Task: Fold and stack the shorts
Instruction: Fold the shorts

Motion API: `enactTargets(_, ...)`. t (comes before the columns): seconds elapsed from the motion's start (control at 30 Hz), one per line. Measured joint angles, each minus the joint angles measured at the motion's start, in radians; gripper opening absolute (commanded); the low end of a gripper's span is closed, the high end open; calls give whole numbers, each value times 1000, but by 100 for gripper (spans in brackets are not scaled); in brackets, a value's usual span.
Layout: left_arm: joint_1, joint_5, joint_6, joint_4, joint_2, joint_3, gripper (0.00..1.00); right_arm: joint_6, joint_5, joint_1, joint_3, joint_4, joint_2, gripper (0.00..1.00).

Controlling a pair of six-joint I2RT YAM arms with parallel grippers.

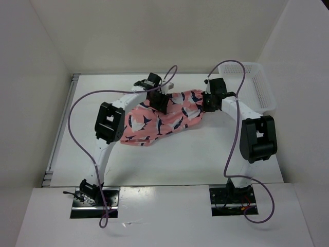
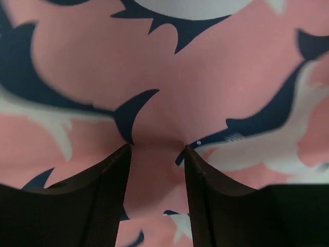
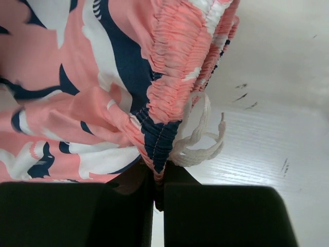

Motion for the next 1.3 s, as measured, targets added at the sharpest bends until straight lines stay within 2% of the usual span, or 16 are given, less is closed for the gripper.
enactTargets(0.07, -20, 1, 1, 8, 63, 27, 55, -25, 11, 0, 10, 0, -8, 0)
enactTargets(0.2, -23, 5, 0, 14, 71, 88, 57, -87, 57, 0, 20, 6, -38, 0)
enactTargets(0.37, -12, 6, 0, 11, 58, 76, 62, -169, 108, 0, 34, 7, -50, 0)
enactTargets(0.5, 42, 1, 0, 5, -57, -45, 63, -244, 158, 0, 66, 7, -50, 0)
enactTargets(0.7, 204, -32, 0, 43, -247, -270, 65, -365, 259, 13, 222, 13, -30, 0)
enactTargets(0.87, 241, -5, 0, 60, -206, -352, 68, -441, 360, 137, 309, 47, 8, 0)
enactTargets(1.1, 203, 158, -1, 95, -128, -317, 69, -452, 378, 359, 295, 40, 65, 0)
enactTargets(1.2, 197, 198, -3, 109, -106, -297, 58, -443, 378, 415, 293, 34, 85, 0)
enactTargets(1.23, 196, 206, -5, 113, -100, -293, 50, -438, 378, 431, 293, 33, 92, 0)
enactTargets(1.3, 196, 216, -6, 117, -86, -283, 42, -431, 372, 465, 293, 31, 103, 0)
